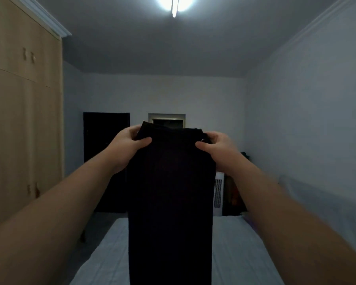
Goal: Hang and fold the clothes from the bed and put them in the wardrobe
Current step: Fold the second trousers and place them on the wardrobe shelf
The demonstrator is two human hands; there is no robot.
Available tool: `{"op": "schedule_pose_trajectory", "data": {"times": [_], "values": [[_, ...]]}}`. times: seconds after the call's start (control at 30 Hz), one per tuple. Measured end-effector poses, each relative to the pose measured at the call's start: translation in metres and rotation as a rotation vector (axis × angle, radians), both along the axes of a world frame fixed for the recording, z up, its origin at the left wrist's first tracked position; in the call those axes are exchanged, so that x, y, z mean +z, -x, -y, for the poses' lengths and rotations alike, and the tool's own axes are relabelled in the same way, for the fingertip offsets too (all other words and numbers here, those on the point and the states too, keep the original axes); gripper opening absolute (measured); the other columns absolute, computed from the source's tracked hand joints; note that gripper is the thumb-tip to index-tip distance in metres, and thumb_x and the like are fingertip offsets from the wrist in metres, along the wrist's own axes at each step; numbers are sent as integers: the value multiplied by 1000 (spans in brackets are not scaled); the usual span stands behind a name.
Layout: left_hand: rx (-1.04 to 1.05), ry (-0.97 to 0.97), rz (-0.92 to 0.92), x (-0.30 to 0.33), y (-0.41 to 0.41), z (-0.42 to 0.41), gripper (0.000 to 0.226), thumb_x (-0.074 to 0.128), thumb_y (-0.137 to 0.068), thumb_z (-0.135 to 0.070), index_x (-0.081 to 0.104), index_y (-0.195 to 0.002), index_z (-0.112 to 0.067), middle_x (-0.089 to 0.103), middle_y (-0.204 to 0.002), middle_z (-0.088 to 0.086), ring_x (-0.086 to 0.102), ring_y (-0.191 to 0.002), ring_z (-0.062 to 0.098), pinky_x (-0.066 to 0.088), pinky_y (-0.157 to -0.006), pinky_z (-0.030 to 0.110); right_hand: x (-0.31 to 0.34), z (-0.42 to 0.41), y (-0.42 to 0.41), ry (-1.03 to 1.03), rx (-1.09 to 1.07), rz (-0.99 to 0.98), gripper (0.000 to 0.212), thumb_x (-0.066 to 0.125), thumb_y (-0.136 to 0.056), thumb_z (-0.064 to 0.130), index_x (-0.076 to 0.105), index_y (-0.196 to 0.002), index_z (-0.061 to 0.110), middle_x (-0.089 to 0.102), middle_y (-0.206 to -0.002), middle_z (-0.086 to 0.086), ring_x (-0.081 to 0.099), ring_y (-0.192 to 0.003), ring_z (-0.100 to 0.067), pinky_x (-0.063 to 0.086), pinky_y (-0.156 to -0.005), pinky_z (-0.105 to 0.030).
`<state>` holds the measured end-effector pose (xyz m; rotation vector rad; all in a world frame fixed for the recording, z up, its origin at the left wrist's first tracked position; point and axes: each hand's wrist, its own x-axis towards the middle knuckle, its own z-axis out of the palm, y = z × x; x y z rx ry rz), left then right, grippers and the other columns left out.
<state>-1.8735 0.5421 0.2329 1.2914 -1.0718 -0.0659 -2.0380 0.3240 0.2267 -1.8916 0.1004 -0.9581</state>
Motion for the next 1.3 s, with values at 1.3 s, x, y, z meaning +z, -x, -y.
{"op": "schedule_pose_trajectory", "data": {"times": [1.3], "values": [[24, -81, -233, -60, -195, 70, 26, 61, -98, -13, 66, -123, -7, 73, -116, 11, 70, -109, 27, 58, -88, 38, -64, 56, -203, -134, -77, 17, 25, 71, -91, 28, 71, -114, 20, 76, -107, 0, 72, -101, -21, 59, -91, -48]]}}
